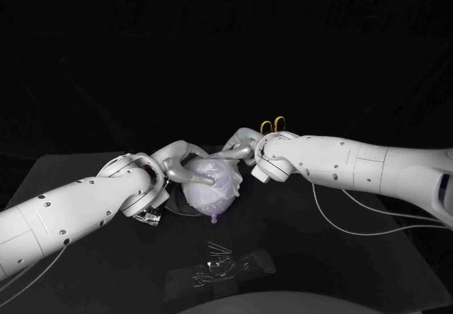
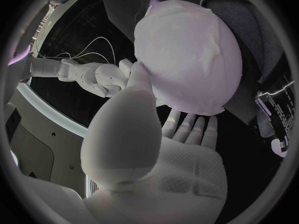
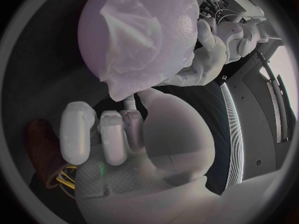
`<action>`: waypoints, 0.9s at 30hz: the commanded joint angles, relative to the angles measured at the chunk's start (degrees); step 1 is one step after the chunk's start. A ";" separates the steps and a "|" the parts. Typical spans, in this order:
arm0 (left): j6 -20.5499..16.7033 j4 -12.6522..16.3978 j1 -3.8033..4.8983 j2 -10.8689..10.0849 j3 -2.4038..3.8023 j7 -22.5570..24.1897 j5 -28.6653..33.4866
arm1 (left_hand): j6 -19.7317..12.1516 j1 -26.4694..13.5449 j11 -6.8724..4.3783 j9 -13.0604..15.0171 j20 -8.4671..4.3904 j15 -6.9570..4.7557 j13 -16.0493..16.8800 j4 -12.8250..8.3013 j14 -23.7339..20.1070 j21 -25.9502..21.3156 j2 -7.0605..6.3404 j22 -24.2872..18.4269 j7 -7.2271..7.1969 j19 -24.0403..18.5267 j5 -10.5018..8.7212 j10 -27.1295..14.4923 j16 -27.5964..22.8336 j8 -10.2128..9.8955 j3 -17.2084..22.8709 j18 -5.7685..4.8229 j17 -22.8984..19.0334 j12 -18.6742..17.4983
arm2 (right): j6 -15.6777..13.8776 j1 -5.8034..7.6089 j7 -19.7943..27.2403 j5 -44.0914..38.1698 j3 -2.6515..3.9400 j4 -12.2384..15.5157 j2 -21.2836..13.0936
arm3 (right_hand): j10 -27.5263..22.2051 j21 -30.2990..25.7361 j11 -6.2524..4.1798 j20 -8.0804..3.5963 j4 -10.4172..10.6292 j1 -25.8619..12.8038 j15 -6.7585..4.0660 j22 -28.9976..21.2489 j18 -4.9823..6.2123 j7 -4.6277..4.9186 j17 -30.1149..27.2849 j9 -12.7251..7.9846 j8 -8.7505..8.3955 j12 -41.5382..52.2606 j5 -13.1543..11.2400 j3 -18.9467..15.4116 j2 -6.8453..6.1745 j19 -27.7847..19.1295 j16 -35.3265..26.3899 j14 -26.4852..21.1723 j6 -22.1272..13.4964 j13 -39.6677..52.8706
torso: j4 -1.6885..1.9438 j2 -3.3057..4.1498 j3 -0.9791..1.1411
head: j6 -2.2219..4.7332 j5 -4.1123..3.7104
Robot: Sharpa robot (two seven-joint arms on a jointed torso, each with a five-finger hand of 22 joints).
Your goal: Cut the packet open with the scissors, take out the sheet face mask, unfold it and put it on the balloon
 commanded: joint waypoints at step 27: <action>2.18 0.05 -0.23 0.10 -0.21 -0.63 0.05 | 0.54 0.32 0.21 0.11 -0.01 0.03 0.04 0.01 0.35 -0.32 1.18 -0.09 4.04 -0.15 -0.33 0.23 -0.36 0.31 0.91 0.87 0.07 -0.02 | -1.07 -0.03 -5.02 -6.81 -0.05 -3.56 1.65 | 5.00 0.46 -1.69 -1.73 -6.70 1.92 -1.62 11.92 -1.01 -1.43 15.05 3.84 5.38 0.79 -0.29 7.65 -0.30 1.98 0.20 6.08 1.66 13.92 | 0.01 -0.02 0.03 | -0.12 -0.12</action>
